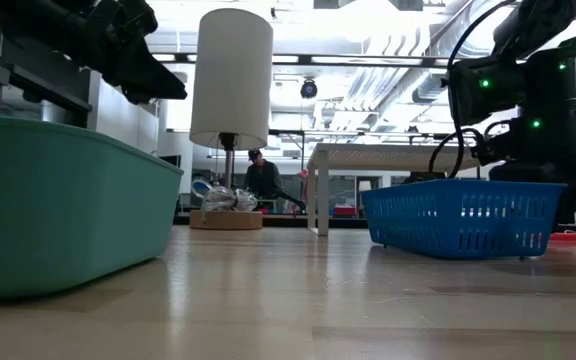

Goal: Pick & Place Office Desk Supplies
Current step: Put the orange spring rubber band into the black bin

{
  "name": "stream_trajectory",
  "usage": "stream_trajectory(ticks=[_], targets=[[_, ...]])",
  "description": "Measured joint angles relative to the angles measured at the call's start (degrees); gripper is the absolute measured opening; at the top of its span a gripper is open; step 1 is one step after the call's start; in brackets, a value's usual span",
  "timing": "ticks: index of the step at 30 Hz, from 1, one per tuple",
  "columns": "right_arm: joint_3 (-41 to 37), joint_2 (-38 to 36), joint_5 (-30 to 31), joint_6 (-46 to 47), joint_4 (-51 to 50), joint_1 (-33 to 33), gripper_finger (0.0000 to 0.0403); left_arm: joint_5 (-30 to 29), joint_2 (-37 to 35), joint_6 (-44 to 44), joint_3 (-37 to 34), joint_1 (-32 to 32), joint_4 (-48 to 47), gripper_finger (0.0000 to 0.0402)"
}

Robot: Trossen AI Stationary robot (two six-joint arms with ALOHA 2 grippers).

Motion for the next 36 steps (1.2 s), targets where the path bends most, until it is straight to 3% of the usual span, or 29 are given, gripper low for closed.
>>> stream_trajectory(ticks=[16, 36], targets=[[0.1, 4.8, 3.2, -0.6, 3.0, 1.0, 0.0172, 0.0, 0.0, 0.0, 0.0, 0.0, 0.0, 0.0119], [0.1, 5.6, -3.8, -0.6, 6.4, 0.9, 0.0155, 0.0, 0.0, 0.0, 0.0, 0.0, 0.0, 0.0119]])
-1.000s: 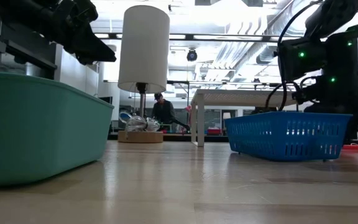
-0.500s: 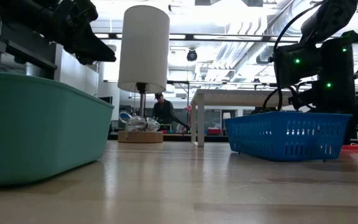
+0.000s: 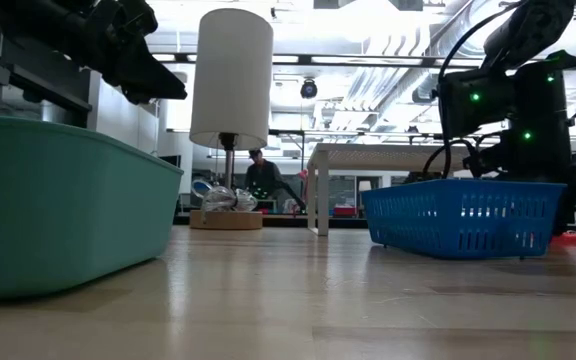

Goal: Pick & Place Office Desk Supplies
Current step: Put the orange spring rubber band into the black bin

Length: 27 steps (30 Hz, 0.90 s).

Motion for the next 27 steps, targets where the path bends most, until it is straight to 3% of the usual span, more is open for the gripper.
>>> stream_trajectory(ticks=[10, 27], targets=[[0.0, -0.1, 0.0, -0.8, -0.3, -0.5, 0.0152, 0.0, 0.0, 0.0, 0.0, 0.0, 0.0, 0.0119], [0.0, -0.5, -5.0, -6.3, 2.8, -2.8, 0.0151, 0.0, 0.0, 0.0, 0.0, 0.0, 0.0, 0.0119]])
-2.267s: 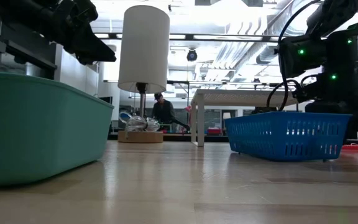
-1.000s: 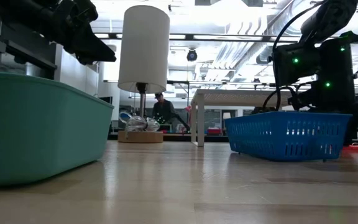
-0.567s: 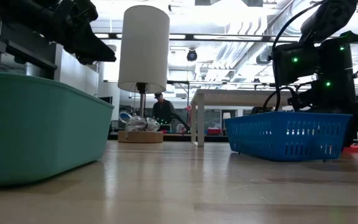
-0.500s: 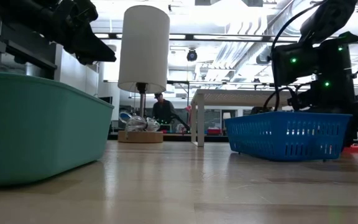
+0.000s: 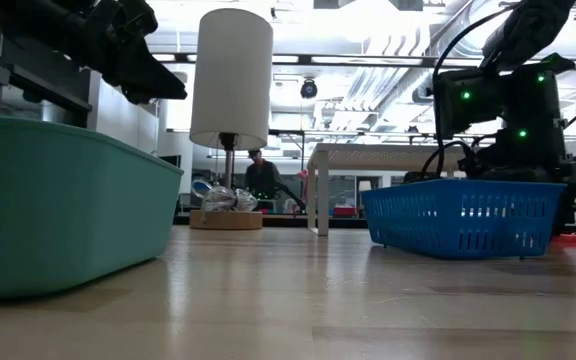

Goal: Pick & Place Office Desk Supplies
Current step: Put the orange spring rubber band into the black bin

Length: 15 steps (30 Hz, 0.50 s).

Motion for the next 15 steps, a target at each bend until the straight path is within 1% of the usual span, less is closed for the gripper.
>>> stream_trajectory(ticks=[6, 15], targets=[[0.0, 0.0, 0.5, -0.2, -1.2, 0.0, 0.0139, 0.0, 0.0, 0.0, 0.0, 0.0, 0.0, 0.0119], [0.0, 0.0, 1.3, -0.4, -1.8, 0.0, 0.0089, 0.0, 0.0, 0.0, 0.0, 0.0, 0.0, 0.0119]])
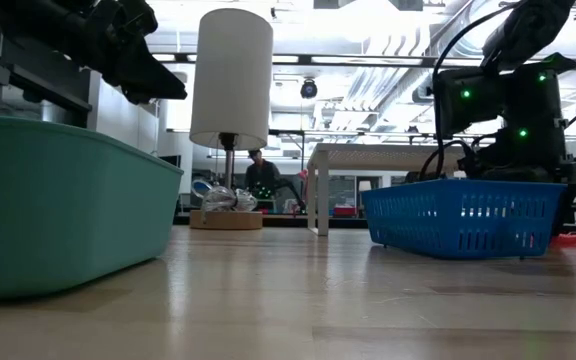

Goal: Pick & Place Office Desk Supplies
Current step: Put the orange spring rubber band into the black bin

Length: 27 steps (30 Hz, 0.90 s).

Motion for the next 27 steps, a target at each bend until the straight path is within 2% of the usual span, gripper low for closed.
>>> stream_trajectory(ticks=[12, 18, 27], targets=[[-0.1, -0.7, 1.1, -0.2, -0.5, 0.0, 0.0045, 0.0, 0.0, 0.0, 0.0, 0.0, 0.0, 0.0119], [-0.3, -3.5, 1.6, -0.6, -2.5, 0.0, 0.0032, 0.0, 0.0, 0.0, 0.0, 0.0, 0.0, 0.0119], [-0.2, -3.8, 1.7, -0.1, -3.4, 0.0, 0.0027, 0.0, 0.0, 0.0, 0.0, 0.0, 0.0, 0.0119]])
